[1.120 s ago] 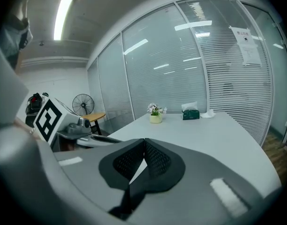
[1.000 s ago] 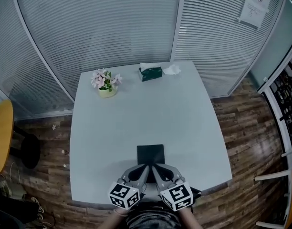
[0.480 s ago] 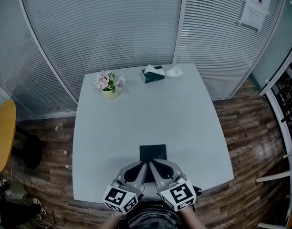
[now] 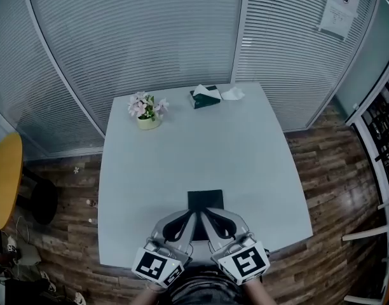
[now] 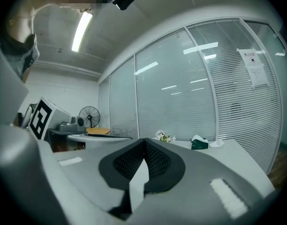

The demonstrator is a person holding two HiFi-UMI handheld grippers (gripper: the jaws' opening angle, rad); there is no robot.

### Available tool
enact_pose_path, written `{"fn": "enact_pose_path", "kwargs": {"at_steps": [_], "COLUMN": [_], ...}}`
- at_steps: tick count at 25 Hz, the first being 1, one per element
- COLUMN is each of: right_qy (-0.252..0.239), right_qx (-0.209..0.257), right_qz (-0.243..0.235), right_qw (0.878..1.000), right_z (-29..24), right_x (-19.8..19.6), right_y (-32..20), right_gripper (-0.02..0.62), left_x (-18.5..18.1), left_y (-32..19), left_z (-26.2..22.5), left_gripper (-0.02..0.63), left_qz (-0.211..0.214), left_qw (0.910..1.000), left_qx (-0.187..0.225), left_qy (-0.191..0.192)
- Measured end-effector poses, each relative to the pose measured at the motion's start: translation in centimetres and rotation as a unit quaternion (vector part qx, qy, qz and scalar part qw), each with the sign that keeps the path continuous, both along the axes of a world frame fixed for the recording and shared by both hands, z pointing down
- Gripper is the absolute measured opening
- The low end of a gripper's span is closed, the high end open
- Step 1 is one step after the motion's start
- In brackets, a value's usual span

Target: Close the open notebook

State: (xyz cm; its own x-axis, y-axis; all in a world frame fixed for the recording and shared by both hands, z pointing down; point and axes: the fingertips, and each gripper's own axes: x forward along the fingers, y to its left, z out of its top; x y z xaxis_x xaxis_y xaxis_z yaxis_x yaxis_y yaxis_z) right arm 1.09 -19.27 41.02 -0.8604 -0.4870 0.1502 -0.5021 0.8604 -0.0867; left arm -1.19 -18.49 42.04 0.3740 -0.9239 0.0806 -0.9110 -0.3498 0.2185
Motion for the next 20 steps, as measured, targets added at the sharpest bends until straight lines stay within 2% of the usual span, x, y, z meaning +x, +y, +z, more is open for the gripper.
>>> {"fn": "enact_pose_path", "kwargs": {"at_steps": [20], "right_qy": [0.005], "right_qx": [0.000], "right_qz": [0.004], "right_qw": [1.000], "right_z": [-0.10], "right_x": [0.50], "right_y": [0.69], "right_gripper": [-0.002], "left_x": [0.51], "left_y": [0.38], "left_z": [-0.29], "left_gripper": [0.005], "left_qz": [0.007], "left_qw": [0.9999], "left_qx": [0.002], "left_qy": [-0.015]}}
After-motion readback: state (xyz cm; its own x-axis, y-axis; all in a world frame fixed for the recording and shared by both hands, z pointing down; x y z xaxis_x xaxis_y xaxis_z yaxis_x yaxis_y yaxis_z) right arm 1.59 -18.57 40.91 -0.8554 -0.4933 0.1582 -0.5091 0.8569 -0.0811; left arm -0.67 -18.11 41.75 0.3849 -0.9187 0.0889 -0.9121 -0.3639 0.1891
